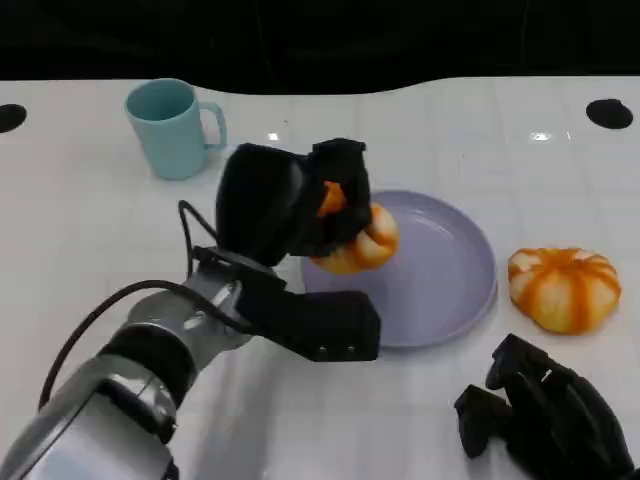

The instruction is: Grasp the bread from the table and place it into the plate.

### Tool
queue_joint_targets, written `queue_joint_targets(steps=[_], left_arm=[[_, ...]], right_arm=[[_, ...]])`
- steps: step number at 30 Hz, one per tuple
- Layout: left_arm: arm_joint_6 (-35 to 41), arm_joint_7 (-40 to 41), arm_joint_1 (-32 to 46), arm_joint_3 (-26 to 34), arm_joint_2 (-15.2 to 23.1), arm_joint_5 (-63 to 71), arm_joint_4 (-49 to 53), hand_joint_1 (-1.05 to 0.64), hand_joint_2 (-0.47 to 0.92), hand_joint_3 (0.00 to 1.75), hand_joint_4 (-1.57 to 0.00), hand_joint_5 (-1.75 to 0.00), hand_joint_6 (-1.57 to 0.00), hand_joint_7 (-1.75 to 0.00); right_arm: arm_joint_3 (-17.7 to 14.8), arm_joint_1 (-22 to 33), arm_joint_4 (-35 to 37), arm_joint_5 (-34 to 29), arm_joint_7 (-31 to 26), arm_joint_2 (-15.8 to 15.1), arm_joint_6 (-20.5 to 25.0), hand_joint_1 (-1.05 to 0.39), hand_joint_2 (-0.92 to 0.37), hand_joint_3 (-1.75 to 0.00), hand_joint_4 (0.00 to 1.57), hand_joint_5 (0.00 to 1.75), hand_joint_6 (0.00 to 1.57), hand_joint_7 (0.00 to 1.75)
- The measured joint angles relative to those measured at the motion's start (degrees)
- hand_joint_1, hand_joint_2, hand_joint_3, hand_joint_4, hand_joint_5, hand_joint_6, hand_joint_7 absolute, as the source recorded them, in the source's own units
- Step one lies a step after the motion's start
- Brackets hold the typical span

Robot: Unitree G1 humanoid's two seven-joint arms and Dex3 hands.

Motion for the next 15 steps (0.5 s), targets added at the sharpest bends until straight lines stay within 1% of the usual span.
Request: queue_joint_targets(steps=[2, 4, 5, 7, 8, 9, 10, 11, 12, 13, 14, 15], left_arm=[[0.69, -2.13, -0.67, -0.26, -1.24, -0.10, 0.88, -0.92, 0.90, 1.16, -1.54, -1.75, -1.15, -1.75], [0.95, -4.35, -1.15, -0.35, -2.22, -0.28, 1.73, -0.93, 0.89, 1.13, -1.47, -1.75, -1.07, -1.75], [0.97, -5.85, -1.30, -0.32, -2.61, -0.50, 2.12, -0.93, 0.89, 1.13, -1.45, -1.75, -1.06, -1.75], [1.05, -8.45, -1.35, -0.09, -3.25, -1.14, 2.61, -0.95, 0.88, 1.13, -1.31, -1.75, -0.95, -1.75], [1.26, -9.76, -1.37, 0.10, -3.53, -1.40, 2.81, -0.95, 0.88, 1.13, -1.29, -1.75, -0.93, -1.75], [1.59, -11.02, -1.38, 0.27, -3.76, -1.48, 3.00, -0.95, 0.89, 1.05, -1.02, -1.75, -0.60, -1.74], [2.17, -12.50, -1.45, 0.30, -3.99, -1.53, 3.17, -0.96, 0.91, 0.98, -0.69, -1.75, -0.24, -1.74], [3.02, -14.30, -1.54, 0.19, -4.10, -1.49, 3.32, -0.96, 0.91, 0.96, -0.57, -1.75, -0.12, -1.74], [3.90, -15.79, -1.60, -0.02, -4.12, -1.41, 3.49, -0.98, 0.91, 0.93, -0.29, -1.75, -0.06, -1.50], [4.91, -17.17, -1.74, -0.40, -4.13, -1.23, 3.68, -1.00, 0.92, 0.91, -0.12, -1.75, -0.03, -1.25], [6.12, -18.54, -1.94, -1.04, -4.12, -0.89, 3.84, -1.01, 0.92, 0.90, -0.06, -1.75, -0.01, -1.17], [7.11, -19.58, -2.07, -1.57, -4.14, -0.56, 3.93, -1.03, 0.92, 0.85, -0.03, -1.53, -0.01, -0.82]], right_arm=[[0.02, -0.01, 0.09, -0.04, 0.00, 0.00, -0.37, -0.57, -0.92, -0.25, 0.76, 1.75, 0.66, 1.50], [0.05, -0.02, 0.12, -0.04, 0.00, 0.02, -0.43, -0.57, -0.92, -0.24, 0.77, 1.74, 0.66, 1.51], [0.07, -0.02, 0.12, -0.04, -0.01, 0.02, -0.43, -0.57, -0.92, -0.24, 0.77, 1.74, 0.66, 1.51], [0.12, 0.00, 0.10, -0.04, -0.07, 0.03, -0.43, -0.57, -0.92, -0.24, 0.77, 1.74, 0.67, 1.51], [0.15, 0.01, 0.07, -0.04, -0.11, 0.04, -0.43, -0.57, -0.92, -0.24, 0.77, 1.74, 0.67, 1.51], [0.18, 0.03, 0.03, -0.04, -0.14, 0.05, -0.42, -0.57, -0.92, -0.24, 0.77, 1.74, 0.66, 1.51], [0.20, 0.05, 0.00, -0.04, -0.15, 0.06, -0.42, -0.57, -0.92, -0.23, 0.76, 1.73, 0.66, 1.50], [0.21, 0.06, -0.03, -0.04, -0.15, 0.07, -0.41, -0.57, -0.92, -0.23, 0.76, 1.73, 0.66, 1.50], [0.21, 0.07, -0.06, -0.02, -0.14, 0.09, -0.36, -0.57, -0.92, -0.23, 0.76, 1.73, 0.66, 1.49], [0.20, 0.11, -0.10, -0.02, -0.14, 0.09, -0.33, -0.57, -0.92, -0.23, 0.76, 1.73, 0.66, 1.49], [0.20, 0.11, -0.11, -0.02, -0.14, 0.09, -0.32, -0.57, -0.92, -0.23, 0.76, 1.73, 0.66, 1.49], [0.21, 0.12, -0.12, -0.02, -0.14, 0.09, -0.31, -0.56, -0.92, -0.23, 0.76, 1.73, 0.66, 1.49]])
